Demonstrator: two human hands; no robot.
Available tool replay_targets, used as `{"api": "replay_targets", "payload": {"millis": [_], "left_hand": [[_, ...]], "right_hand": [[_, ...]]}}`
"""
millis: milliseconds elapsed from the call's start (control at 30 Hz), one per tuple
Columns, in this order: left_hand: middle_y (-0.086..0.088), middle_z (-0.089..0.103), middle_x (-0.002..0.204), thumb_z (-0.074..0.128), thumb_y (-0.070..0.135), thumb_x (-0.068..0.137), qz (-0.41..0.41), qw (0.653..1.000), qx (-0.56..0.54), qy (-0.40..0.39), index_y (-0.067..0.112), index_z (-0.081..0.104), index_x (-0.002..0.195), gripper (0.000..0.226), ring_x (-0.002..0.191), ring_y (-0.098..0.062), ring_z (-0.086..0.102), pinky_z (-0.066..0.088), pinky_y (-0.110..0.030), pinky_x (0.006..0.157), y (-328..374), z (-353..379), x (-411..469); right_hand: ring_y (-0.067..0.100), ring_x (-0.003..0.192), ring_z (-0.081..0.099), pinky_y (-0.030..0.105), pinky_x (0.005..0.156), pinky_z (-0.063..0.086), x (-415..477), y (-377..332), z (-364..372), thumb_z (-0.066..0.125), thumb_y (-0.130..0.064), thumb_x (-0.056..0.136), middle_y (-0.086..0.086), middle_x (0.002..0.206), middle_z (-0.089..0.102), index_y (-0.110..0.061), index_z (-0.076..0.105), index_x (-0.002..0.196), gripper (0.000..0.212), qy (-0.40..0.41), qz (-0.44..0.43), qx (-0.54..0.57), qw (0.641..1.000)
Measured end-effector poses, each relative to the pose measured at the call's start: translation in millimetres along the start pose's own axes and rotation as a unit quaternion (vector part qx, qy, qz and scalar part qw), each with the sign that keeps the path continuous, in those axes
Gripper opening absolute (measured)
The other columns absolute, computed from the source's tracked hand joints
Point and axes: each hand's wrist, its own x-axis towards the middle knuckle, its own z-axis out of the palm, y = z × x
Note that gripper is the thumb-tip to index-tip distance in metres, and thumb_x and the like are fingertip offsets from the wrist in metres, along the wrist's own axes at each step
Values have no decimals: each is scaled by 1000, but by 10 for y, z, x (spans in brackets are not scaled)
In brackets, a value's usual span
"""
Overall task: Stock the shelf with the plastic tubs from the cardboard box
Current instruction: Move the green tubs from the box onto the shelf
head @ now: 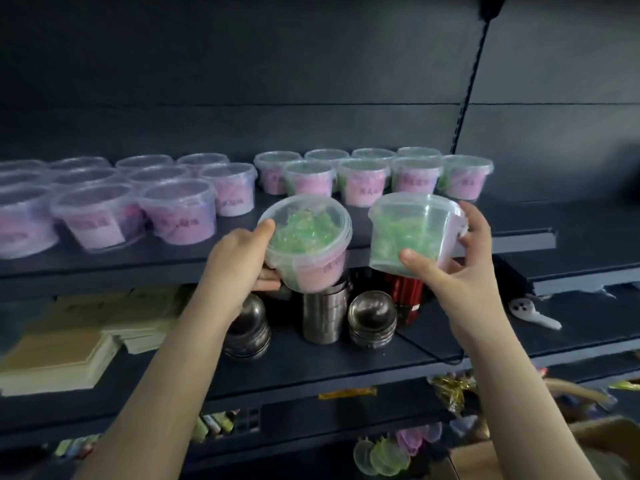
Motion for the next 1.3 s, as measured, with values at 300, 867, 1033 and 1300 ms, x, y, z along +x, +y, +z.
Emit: {"api": "replay_targets", "payload": {"millis": [300, 867, 1033, 1300], "left_hand": [[-4, 62, 83, 40, 57, 87, 49, 979, 171, 98, 15, 47, 88, 42, 63, -24, 69, 60, -41, 58, 119, 45, 681], [12, 55, 126, 47, 61, 84, 360, 840, 393, 103, 24, 56, 116, 51, 119, -18, 38, 32, -28, 97, -175, 148, 850], [11, 44, 133, 46, 55, 90, 376, 862, 330, 82, 22, 53, 118, 44, 127, -8, 38, 29, -22, 106, -263, 125, 1057], [14, 43, 126, 46, 51, 92, 370, 860, 329, 125, 28, 55, 124, 40, 121, -6, 32, 23, -19, 105, -317, 101, 1069]], "right_hand": [[-3, 119, 24, 22, 104, 26, 701, 371, 731, 90, -29, 59, 6, 148, 16, -37, 33, 136, 96, 17, -92, -221, 971], [25, 114, 53, 40, 104, 39, 1477, 562, 440, 73, -24, 82, 1, 114, 61, -22, 71, 113, 32, -170, -209, -273, 923], [25, 96, 49, 17, 91, 34, 1578, 549, 420, 78, -30, 74, -1, 97, 58, -26, 73, 108, 35, -191, -237, -279, 911], [24, 101, 48, 14, 95, 27, 1620, 593, 375, 70, -31, 82, -5, 100, 56, -31, 72, 109, 27, -203, -222, -254, 919]]}}
